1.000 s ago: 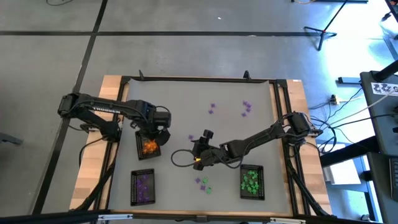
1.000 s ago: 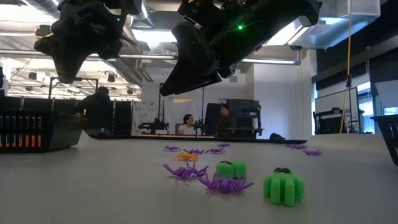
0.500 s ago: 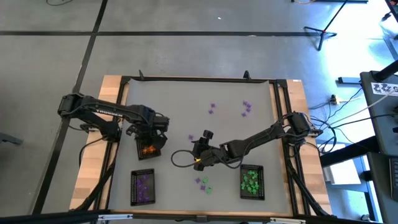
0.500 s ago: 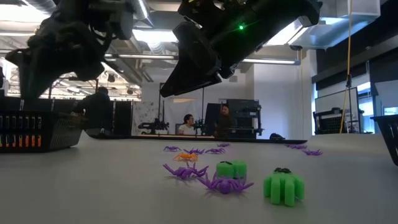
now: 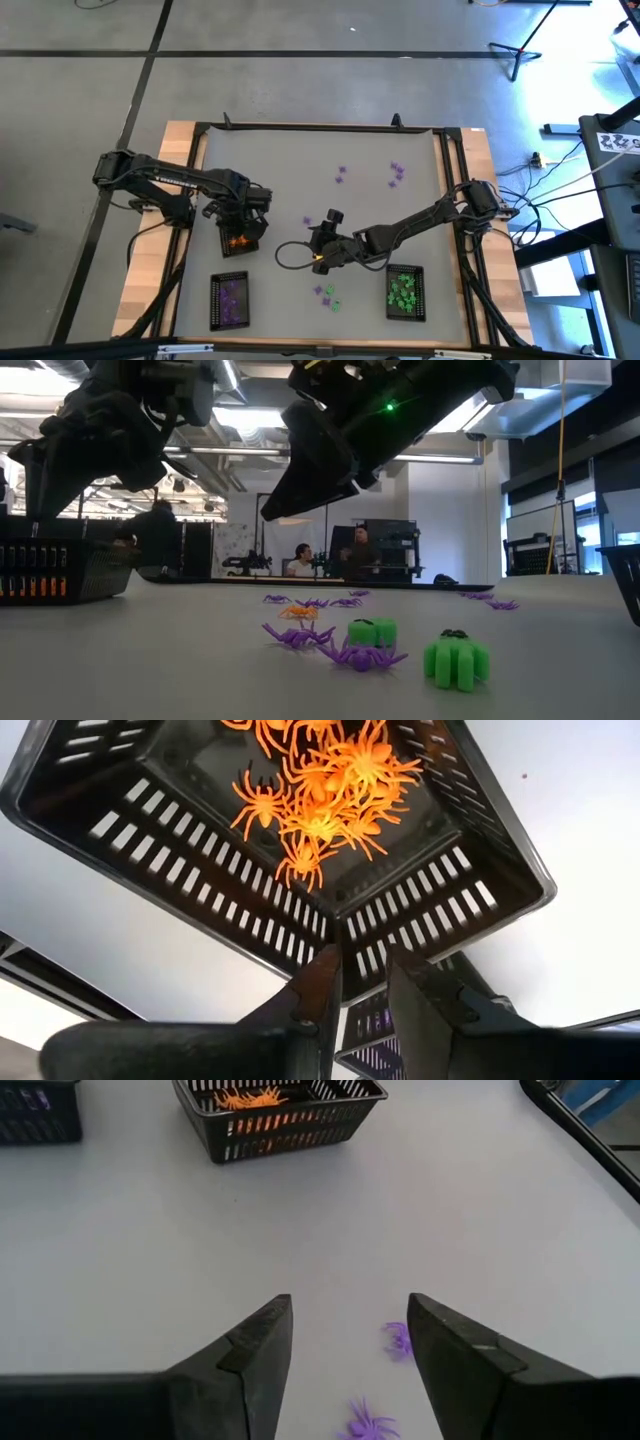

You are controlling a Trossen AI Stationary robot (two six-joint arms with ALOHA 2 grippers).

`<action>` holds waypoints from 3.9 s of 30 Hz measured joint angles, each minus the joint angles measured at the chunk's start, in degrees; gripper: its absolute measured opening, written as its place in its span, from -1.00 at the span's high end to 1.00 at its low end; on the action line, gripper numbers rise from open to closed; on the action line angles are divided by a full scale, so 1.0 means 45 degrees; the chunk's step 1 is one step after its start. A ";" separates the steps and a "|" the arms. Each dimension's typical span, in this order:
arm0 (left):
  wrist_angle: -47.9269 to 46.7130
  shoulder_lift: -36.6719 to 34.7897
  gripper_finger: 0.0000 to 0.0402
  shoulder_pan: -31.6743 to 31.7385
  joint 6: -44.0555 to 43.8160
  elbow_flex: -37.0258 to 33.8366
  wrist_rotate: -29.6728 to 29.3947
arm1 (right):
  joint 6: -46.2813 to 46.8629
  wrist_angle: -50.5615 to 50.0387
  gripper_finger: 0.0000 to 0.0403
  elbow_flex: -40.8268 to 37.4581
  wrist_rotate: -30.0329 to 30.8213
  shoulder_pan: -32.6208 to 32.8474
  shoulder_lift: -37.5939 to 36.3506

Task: Sort Halloween decoration
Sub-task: Put the orange spider toy into the top black basket

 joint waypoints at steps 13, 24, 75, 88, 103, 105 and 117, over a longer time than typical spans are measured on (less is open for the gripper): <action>0.0015 0.0000 0.63 0.0000 0.0005 0.0000 -0.0019 | 0.0036 -0.0033 0.01 0.0000 -0.0204 0.0000 0.0000; 0.0243 -0.0005 0.63 -0.0010 0.0174 0.0000 -0.4974 | 0.0033 -0.0206 0.01 0.0000 -0.0204 0.0000 0.0000; 1.0669 -0.0549 0.63 -0.8476 0.5507 -0.1079 -1.8173 | 0.1457 -0.2690 0.01 -0.0006 -0.4012 0.0005 0.0083; 1.8182 -0.0543 0.63 -0.7437 0.9487 -0.3526 -1.4928 | 0.2298 -0.2547 0.20 0.0000 -0.4625 0.0196 0.0959; 1.8167 -0.0544 0.63 -0.7232 0.9670 -0.3526 -1.4638 | 0.2175 -0.2488 0.92 0.0010 -0.4057 0.0160 0.1025; 1.8166 -0.0544 0.63 -0.7232 0.9675 -0.3526 -1.4620 | 0.2170 -0.2506 0.98 0.0005 -0.3904 0.0159 0.1030; 1.8022 -0.0544 0.63 -0.7232 0.9685 -0.3526 -1.4619 | 0.1998 -0.2561 0.99 -0.0021 -0.2903 0.0146 0.0808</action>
